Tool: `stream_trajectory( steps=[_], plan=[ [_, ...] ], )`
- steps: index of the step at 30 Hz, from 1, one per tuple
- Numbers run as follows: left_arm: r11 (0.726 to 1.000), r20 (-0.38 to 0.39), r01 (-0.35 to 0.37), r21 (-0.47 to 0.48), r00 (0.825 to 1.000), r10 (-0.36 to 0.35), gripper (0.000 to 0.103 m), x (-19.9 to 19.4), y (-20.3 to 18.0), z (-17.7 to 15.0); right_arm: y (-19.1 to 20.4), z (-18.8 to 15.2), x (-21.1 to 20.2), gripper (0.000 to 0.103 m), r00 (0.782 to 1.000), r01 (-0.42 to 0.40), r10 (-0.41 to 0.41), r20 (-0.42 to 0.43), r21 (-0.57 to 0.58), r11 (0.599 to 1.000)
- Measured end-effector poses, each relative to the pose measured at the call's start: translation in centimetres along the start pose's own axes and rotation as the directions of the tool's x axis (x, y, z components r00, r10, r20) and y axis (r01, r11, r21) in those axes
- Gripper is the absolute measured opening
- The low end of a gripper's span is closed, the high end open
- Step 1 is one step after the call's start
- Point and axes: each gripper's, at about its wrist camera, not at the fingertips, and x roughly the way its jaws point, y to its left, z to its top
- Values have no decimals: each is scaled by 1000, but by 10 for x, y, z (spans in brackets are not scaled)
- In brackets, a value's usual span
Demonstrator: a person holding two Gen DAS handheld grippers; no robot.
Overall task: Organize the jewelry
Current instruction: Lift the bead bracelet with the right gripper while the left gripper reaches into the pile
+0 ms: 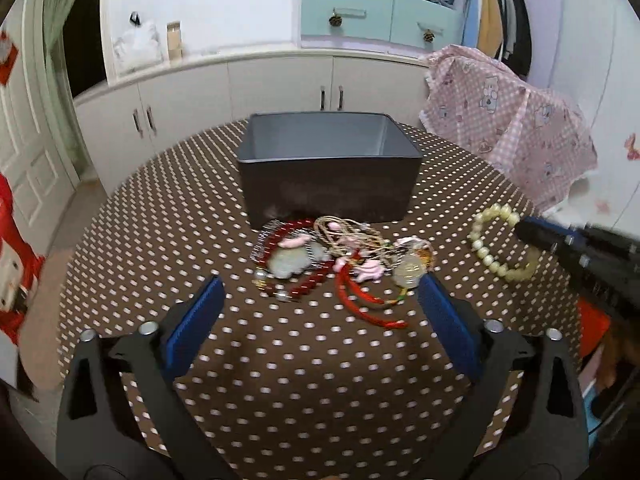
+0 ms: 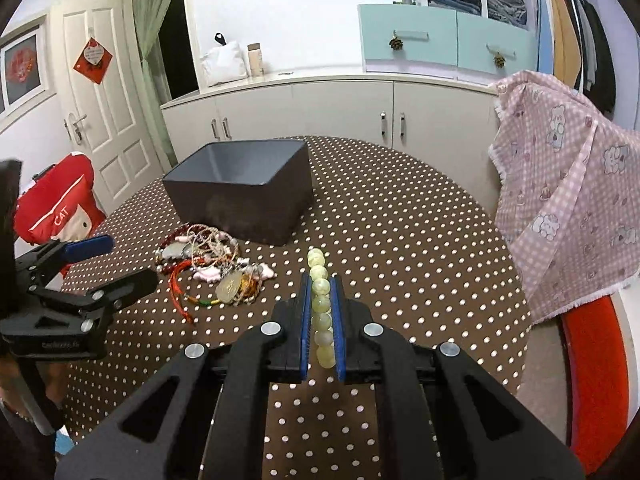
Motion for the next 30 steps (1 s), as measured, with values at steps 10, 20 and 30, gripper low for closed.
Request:
stream_trajectory(
  steps=[10, 20, 30],
  plan=[
    [999, -126, -32, -14, 992, 30, 55, 33, -18, 5, 3, -8, 3, 8, 999, -30, 30, -11, -2, 1000],
    [1000, -105, -19, -6, 994, 18, 5, 18, -12, 0, 6, -10, -4, 8, 999, -40, 40, -2, -7, 999],
    [998, -45, 31, -52, 998, -33, 82, -4, 5, 1, 14, -11, -7, 8, 999, -46, 46, 6, -16, 999]
  ],
)
